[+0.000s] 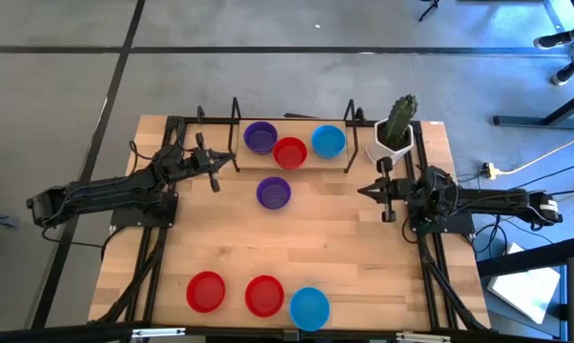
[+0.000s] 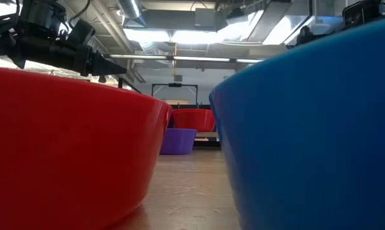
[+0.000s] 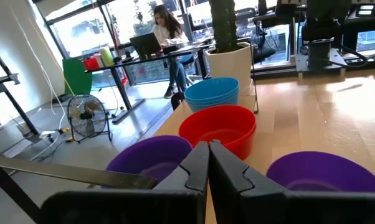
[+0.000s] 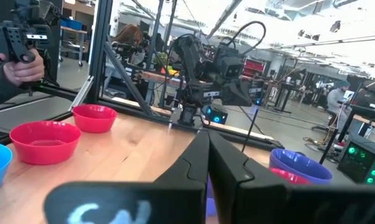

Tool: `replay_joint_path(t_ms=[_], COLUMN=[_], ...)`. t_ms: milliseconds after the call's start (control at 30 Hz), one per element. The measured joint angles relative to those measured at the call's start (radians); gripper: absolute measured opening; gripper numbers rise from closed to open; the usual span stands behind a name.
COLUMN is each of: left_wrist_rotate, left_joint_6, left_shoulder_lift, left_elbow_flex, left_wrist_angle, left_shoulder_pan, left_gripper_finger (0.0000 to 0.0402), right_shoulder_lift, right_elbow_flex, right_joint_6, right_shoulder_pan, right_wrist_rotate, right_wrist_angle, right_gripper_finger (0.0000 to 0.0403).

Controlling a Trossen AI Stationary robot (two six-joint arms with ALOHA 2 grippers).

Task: Pick & Place Mini bowls
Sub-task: Stack the red bowl on top of the red bowl on the shelf

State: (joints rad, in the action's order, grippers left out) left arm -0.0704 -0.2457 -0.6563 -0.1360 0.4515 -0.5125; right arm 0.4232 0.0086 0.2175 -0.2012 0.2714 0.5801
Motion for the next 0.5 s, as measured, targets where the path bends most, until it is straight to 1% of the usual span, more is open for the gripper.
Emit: replay_joint_path(t_ms=[500], left_wrist_rotate=[-0.001], left_joint_6=[0.000], left_shoulder_lift=[0.000], left_elbow_flex=[0.000], left_wrist_angle=[0.000], left_shoulder_pan=[0.000], left_gripper_finger=[0.0003], right_shoulder_lift=[0.000], right_elbow_flex=[0.000], right_joint_6=[0.004], right_shoulder_pan=[0.000], right_wrist_rotate=[0.000], right_wrist_angle=[-0.010], right_gripper_finger=[0.0010])
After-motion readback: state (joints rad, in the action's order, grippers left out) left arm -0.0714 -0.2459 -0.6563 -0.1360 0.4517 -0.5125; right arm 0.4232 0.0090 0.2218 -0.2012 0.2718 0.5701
